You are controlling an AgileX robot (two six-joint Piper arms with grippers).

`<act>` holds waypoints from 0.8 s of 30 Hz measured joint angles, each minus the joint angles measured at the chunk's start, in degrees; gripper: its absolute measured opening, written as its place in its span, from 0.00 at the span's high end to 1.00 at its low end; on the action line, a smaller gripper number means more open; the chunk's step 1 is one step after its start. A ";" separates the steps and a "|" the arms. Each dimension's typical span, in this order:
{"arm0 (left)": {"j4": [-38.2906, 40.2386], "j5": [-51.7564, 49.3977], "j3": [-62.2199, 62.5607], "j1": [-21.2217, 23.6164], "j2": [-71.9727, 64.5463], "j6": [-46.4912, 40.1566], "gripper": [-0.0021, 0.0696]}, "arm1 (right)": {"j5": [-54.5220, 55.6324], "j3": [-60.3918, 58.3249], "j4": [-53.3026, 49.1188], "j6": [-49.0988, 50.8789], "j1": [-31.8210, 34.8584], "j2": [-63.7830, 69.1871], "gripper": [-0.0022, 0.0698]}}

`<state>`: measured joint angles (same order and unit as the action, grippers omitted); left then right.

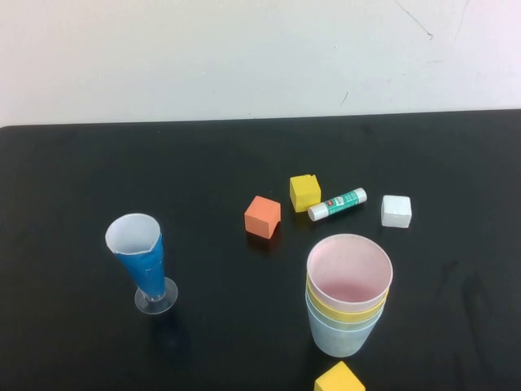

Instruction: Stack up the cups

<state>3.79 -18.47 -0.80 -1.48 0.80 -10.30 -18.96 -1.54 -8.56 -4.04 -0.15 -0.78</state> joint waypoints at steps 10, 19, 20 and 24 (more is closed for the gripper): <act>0.00 0.00 0.00 0.10 0.00 -0.86 0.97 | 0.00 0.00 0.00 0.00 0.00 0.00 0.97; 0.00 0.00 0.00 0.10 0.00 -0.90 0.97 | 0.00 0.00 0.00 0.00 0.00 0.00 0.97; 0.00 0.00 0.00 0.10 0.00 -0.90 0.97 | 0.00 0.00 0.00 0.00 0.00 0.00 0.97; 0.00 0.00 0.00 0.65 0.00 -0.90 0.97 | 0.00 0.00 0.00 0.00 0.00 0.00 0.97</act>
<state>3.79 -18.47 -0.80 -0.82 0.80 -11.20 -18.96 -1.54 -8.56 -4.04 -0.15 -0.78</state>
